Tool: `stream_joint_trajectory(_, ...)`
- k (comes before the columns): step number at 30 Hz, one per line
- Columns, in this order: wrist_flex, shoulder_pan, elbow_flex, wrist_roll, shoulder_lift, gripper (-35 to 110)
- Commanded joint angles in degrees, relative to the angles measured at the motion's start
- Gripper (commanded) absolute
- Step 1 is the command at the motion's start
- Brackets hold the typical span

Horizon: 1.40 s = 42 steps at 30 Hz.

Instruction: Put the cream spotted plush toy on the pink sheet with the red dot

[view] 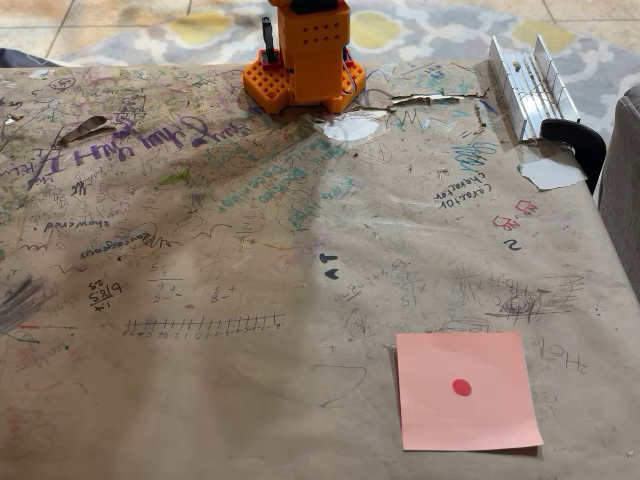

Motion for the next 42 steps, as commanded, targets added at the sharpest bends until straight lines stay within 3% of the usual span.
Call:
stream_joint_trajectory(1, -0.9, 0.3, 0.5, -0.1, -0.7, 0)
stream_joint_trajectory(14, 2.8, 0.8, 9.3, -3.1, -0.7, 3)
stream_joint_trajectory(19, 9.2, -3.4, 19.7, -5.5, -21.0, 25)
stream_joint_trajectory(24, 2.9, -8.3, 36.2, -16.9, -39.0, 34)
stream_joint_trajectory(29, -7.0, -8.3, 48.0, -21.3, -54.2, 34)
stream_joint_trajectory(34, -10.5, -5.9, 51.4, -24.3, -65.7, 33)
stream_joint_trajectory(38, -9.2, -2.7, 49.9, -26.1, -71.5, 33)
stream_joint_trajectory(42, -1.2, 0.9, 44.6, -29.8, -76.1, 33)
